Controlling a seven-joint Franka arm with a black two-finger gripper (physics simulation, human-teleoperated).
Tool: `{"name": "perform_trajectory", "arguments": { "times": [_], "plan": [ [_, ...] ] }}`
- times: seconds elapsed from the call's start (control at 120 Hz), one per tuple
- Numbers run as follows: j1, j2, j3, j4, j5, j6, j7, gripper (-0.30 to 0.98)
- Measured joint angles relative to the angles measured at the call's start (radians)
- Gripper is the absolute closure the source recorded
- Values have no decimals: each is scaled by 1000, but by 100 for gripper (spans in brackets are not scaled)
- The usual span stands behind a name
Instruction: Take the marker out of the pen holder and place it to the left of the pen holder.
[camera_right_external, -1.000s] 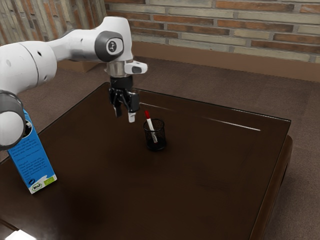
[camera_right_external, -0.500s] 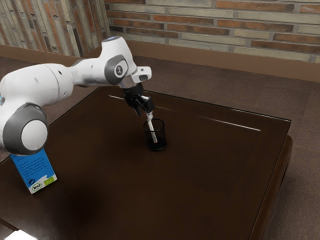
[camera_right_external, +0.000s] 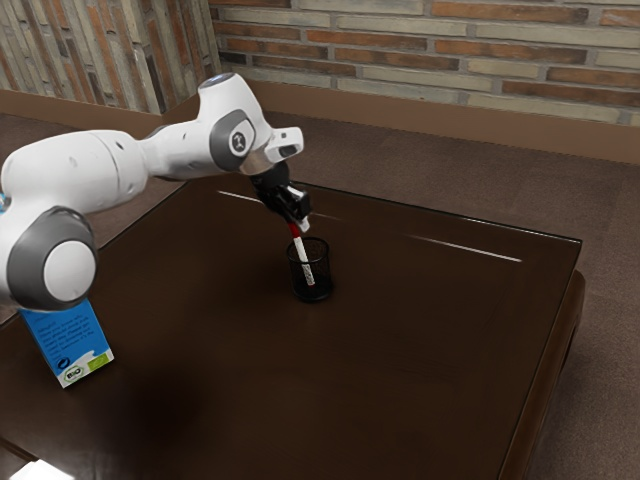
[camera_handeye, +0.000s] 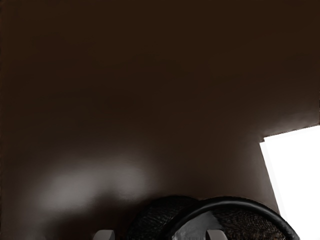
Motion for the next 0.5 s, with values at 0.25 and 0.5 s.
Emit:
{"name": "perform_trajectory", "arguments": {
  "times": [0.25, 0.5],
  "plan": [
    [4, -3, -2, -9, 4, -50, 1, 63],
    [9, -52, -1, -18, 15, -62, -4, 74]
  ]
}}
